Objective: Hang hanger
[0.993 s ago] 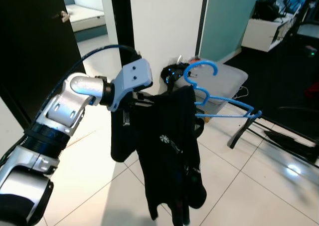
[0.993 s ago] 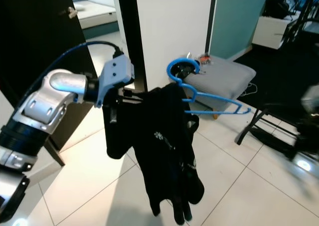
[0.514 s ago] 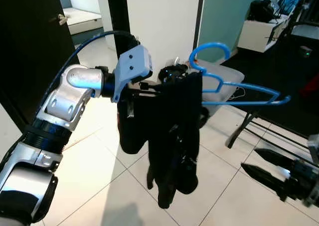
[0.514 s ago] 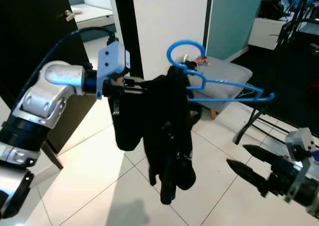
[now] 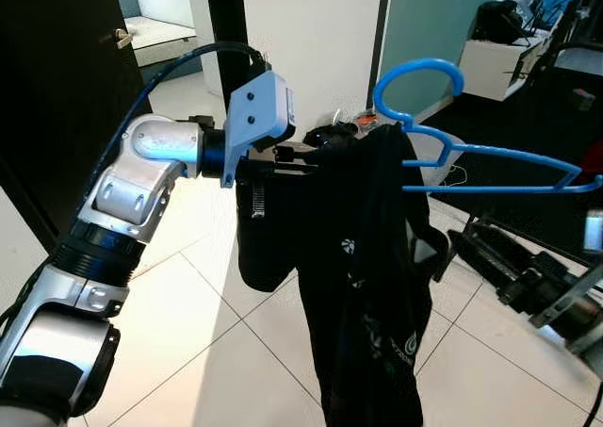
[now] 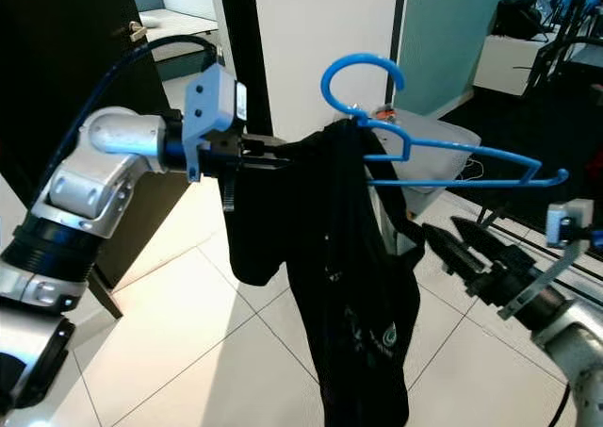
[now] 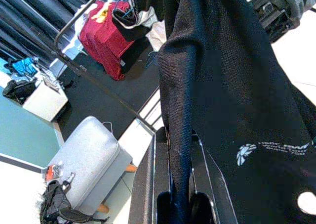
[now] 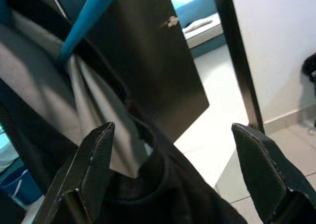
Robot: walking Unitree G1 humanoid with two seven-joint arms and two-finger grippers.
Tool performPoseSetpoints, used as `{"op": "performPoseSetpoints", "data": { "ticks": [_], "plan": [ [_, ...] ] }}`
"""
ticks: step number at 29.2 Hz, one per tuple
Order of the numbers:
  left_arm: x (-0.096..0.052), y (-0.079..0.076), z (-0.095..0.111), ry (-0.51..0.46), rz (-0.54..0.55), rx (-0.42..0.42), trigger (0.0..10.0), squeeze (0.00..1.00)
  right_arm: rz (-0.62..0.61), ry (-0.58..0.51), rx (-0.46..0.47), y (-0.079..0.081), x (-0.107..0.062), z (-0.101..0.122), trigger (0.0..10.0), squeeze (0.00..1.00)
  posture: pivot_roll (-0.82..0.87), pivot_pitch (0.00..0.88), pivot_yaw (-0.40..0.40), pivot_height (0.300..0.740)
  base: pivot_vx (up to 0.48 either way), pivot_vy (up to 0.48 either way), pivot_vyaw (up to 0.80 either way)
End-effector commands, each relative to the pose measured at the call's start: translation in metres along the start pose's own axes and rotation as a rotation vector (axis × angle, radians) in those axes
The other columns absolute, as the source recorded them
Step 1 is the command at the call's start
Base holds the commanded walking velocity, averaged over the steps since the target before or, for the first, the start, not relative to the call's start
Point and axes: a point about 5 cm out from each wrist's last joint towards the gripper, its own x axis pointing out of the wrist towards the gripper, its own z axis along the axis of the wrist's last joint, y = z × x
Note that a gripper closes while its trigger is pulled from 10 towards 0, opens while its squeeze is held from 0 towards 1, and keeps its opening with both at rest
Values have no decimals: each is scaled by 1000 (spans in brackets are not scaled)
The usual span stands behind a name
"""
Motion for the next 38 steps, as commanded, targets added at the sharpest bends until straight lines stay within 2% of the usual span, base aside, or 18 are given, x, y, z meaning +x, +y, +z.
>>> {"op": "performPoseSetpoints", "data": {
  "ticks": [1,2,3,6,7,8,10,20,21,22,29,33,38],
  "plan": [
    [4,-2,7,-42,-1,18,10000,0,81,25,22,13,6,-4,10000,0,94,0,30,740,0,0,0],
    [4,-2,7,-42,-1,18,10000,0,81,25,22,13,6,-4,10000,0,94,0,30,740,0,0,0],
    [6,-4,7,-57,-5,10,10000,0,129,64,16,22,7,-7,10000,0,94,0,30,740,0,0,0],
    [7,-5,8,-65,-7,9,10000,0,111,82,4,21,8,-8,10000,0,92,0,29,740,0,0,0],
    [8,-6,10,-76,-10,8,10000,0,45,109,-3,13,10,-9,10000,0,90,0,31,740,0,0,0],
    [8,-6,10,-76,-10,8,10000,0,45,109,-3,13,10,-9,10000,0,90,0,31,740,0,0,0],
    [9,-7,12,-91,-21,10,10000,0,-53,145,-17,1,14,-11,10000,0,89,0,33,740,0,0,0],
    [10,-7,17,-111,-28,16,10000,0,-111,140,-18,-6,21,-9,10000,0,90,0,33,740,0,0,0],
    [10,-7,19,-117,-22,17,10000,0,-148,172,-26,-9,23,-13,2902,0,95,0,30,740,0,0,0],
    [9,-7,19,-113,-18,20,10000,0,-175,207,-32,-12,21,-17,0,0,95,0,30,740,0,0,0],
    [8,-6,19,-108,-12,21,10000,0,-207,236,-33,-16,19,-19,0,0,95,0,30,740,0,0,0],
    [7,-5,9,-56,20,27,10000,0,-276,261,-28,-24,14,-14,0,0,94,0,29,740,0,0,0],
    [7,-5,9,-55,21,25,10000,0,-282,266,-25,-25,13,-14,0,0,94,0,29,740,0,0,0]
  ]
}}
